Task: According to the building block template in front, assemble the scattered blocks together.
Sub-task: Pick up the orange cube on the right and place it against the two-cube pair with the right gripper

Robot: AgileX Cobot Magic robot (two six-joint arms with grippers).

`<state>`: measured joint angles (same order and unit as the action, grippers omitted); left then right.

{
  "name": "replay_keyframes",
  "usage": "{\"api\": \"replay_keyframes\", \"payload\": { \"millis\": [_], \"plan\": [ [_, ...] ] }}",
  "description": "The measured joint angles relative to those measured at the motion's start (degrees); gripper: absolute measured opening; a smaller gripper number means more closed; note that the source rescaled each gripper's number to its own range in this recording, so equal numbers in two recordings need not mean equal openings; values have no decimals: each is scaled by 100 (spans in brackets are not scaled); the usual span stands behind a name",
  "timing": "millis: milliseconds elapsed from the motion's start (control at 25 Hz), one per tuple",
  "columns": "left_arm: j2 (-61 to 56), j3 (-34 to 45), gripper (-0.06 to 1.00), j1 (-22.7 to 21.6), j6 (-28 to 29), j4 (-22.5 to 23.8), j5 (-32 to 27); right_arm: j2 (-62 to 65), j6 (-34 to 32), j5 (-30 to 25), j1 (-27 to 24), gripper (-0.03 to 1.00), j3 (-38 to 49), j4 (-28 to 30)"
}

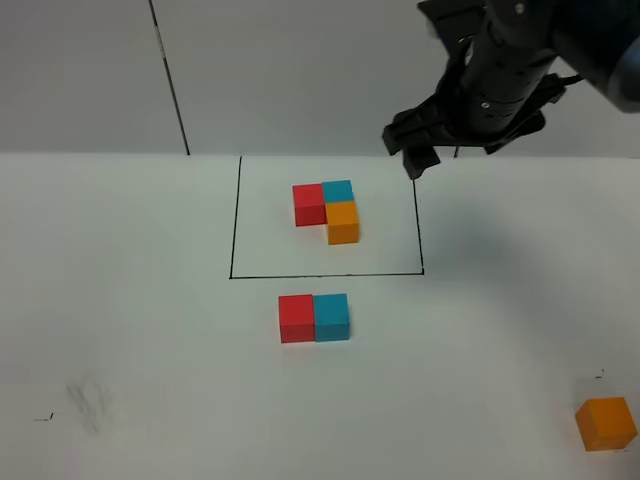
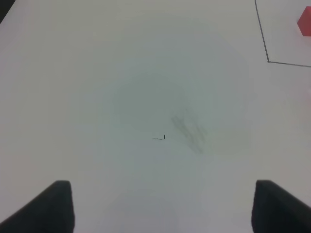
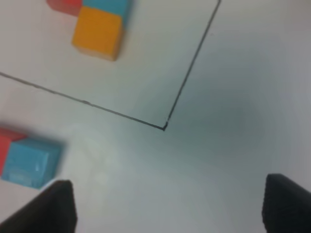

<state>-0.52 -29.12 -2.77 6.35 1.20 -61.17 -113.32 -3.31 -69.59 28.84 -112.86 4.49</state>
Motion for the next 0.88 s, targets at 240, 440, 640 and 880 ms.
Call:
{"api": "replay_keyframes", "payload": {
  "millis": [240, 440, 640, 880],
  "plan": [
    [0, 0, 94, 0, 0, 0, 0, 1342, -82, -16, -418, 62, 1496, -40],
    [0, 0, 94, 0, 0, 0, 0, 2372, -96, -23, -655, 62, 2614, -77],
    [0, 0, 94, 0, 0, 0, 0, 2998, -101, -42, -821, 62, 3444, -89],
    [0, 0, 94, 0, 0, 0, 0, 3180, -365, -24, -1269, 62, 4096, -101]
  ]
}}
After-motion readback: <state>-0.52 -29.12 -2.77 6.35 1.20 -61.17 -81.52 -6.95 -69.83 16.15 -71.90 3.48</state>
